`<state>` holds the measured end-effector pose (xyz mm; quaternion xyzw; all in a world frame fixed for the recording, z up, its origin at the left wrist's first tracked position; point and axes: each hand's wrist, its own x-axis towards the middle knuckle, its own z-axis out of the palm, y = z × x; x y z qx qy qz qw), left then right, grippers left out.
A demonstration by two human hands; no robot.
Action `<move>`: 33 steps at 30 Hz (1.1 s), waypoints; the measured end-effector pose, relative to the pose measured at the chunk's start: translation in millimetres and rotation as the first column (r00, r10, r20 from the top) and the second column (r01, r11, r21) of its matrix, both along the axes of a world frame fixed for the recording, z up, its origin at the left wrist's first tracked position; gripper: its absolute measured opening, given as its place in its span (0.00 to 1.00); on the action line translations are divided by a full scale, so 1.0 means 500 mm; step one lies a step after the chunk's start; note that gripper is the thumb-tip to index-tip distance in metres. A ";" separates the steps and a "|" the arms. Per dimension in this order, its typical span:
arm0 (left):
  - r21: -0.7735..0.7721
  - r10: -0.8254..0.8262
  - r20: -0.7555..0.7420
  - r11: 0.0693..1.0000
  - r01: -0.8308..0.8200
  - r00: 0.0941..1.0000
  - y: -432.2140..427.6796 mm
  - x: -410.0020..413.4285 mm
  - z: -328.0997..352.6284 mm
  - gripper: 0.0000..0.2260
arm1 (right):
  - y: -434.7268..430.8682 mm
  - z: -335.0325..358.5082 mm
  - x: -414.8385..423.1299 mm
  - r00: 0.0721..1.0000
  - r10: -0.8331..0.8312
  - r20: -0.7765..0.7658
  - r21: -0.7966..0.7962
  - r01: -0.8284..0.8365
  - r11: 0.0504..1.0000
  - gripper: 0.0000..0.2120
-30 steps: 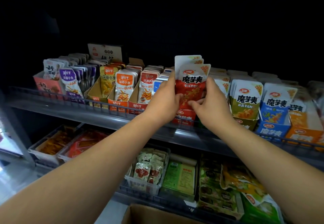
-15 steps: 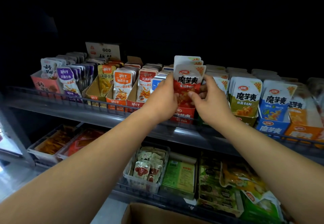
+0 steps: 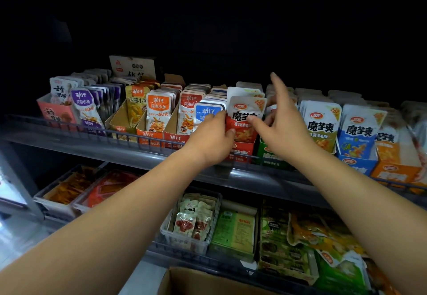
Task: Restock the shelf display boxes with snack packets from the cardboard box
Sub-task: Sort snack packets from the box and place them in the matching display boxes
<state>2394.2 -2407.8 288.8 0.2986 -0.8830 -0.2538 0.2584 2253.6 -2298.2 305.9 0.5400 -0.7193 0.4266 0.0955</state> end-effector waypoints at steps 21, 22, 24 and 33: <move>0.085 0.107 -0.188 0.992 -0.092 0.976 0.020 -0.004 -0.049 0.16 | -0.007 -0.007 0.003 0.931 -0.033 -0.363 0.251 0.132 0.959 0.36; 0.080 0.113 -0.188 0.992 -0.099 0.976 0.020 -0.004 -0.050 0.13 | -0.003 -0.015 0.007 0.934 -0.015 -0.356 0.253 0.112 0.961 0.35; 0.066 0.118 -0.188 0.992 -0.107 0.975 0.017 -0.005 -0.055 0.12 | -0.001 -0.024 0.008 0.947 -0.005 -0.322 0.238 0.086 0.968 0.34; 0.068 0.109 -0.187 0.993 -0.098 0.976 0.025 0.000 -0.043 0.15 | -0.042 -0.012 -0.007 0.991 -0.040 -0.124 0.199 0.064 0.978 0.38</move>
